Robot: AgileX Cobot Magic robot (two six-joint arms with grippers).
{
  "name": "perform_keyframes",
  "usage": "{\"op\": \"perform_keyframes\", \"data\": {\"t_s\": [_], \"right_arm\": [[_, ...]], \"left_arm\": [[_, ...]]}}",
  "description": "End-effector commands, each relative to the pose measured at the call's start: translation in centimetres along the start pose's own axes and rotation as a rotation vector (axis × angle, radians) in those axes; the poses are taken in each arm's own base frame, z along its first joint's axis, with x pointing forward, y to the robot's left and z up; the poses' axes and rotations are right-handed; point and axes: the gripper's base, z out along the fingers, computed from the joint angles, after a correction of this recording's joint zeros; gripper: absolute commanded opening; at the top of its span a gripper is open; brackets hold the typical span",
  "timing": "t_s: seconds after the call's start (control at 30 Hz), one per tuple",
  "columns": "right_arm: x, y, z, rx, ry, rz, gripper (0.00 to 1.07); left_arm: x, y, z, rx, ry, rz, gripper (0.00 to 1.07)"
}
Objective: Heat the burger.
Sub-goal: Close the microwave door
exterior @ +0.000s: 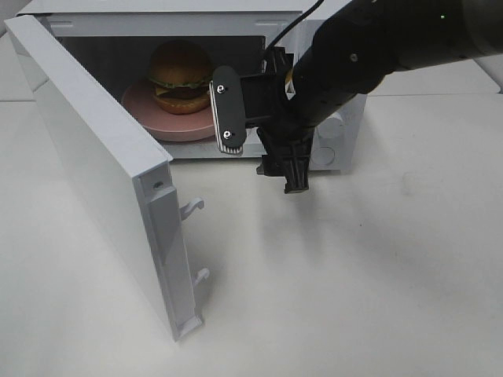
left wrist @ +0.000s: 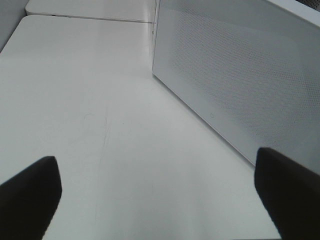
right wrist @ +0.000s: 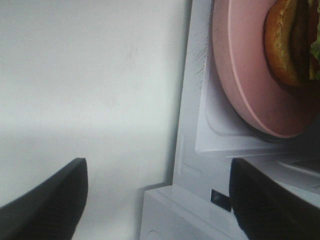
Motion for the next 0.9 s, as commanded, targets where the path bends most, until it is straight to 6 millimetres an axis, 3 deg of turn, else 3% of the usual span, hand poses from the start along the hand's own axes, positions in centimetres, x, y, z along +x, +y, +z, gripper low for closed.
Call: {"op": "perform_keyframes", "data": {"t_s": [0.03, 0.27, 0.67, 0.9], "right_arm": [[0.4, 0.4, -1.0, 0.013, -0.006, 0.005, 0.76], [1.6, 2.8, -2.8, -0.004, -0.005, 0.012, 0.76], [2.8, 5.2, -5.3, 0.003, -0.015, 0.104, 0.76], [3.6, 6.6, -7.2, 0.010, -0.026, 0.257, 0.76]], "left_arm": [[0.1, 0.0, -0.2, 0.005, -0.015, -0.006, 0.99], [0.1, 0.0, -0.2, 0.005, -0.015, -0.006, 0.99], [0.1, 0.0, -0.2, 0.005, -0.015, -0.006, 0.99], [0.1, 0.0, -0.2, 0.005, -0.015, -0.006, 0.99]]}}
